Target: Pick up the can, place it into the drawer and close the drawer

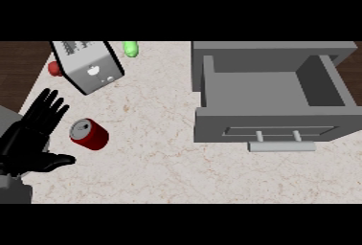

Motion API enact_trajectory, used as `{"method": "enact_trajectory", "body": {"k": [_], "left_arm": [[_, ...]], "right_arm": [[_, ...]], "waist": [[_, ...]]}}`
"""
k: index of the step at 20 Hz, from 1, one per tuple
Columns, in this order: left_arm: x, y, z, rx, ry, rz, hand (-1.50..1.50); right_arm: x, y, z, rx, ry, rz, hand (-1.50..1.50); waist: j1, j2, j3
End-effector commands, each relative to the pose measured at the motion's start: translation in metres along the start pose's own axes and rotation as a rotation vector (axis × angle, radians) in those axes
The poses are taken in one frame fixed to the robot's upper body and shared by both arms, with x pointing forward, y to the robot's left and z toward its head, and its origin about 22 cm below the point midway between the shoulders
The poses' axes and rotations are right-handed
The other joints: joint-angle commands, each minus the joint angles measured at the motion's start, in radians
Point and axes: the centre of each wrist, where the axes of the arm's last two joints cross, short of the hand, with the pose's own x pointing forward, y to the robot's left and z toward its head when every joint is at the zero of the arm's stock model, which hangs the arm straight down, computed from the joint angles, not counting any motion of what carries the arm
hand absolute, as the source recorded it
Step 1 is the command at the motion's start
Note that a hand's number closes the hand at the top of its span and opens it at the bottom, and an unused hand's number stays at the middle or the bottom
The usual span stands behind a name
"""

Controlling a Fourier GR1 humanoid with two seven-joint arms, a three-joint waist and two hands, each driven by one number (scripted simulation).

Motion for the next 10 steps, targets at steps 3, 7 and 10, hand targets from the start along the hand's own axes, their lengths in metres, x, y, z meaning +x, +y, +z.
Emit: {"method": "enact_trajectory", "body": {"k": [3,7,10], "left_arm": [[-0.028,0.015,0.000,0.054,0.013,-0.014,-1.50],[-0.039,0.026,-0.020,0.083,0.003,-0.018,-1.50],[-0.065,0.021,-0.025,0.108,-0.007,-0.028,-1.50]], "right_arm": [[0.007,0.016,-0.005,0.003,-0.001,-0.005,-1.50],[0.007,-0.009,0.017,-0.006,0.007,-0.003,-1.50],[0.006,-0.005,-0.001,0.008,0.010,0.023,-1.50]], "waist": [[0.003,0.000,0.000],[-0.005,0.000,0.000],[-0.002,0.001,0.000]]}}
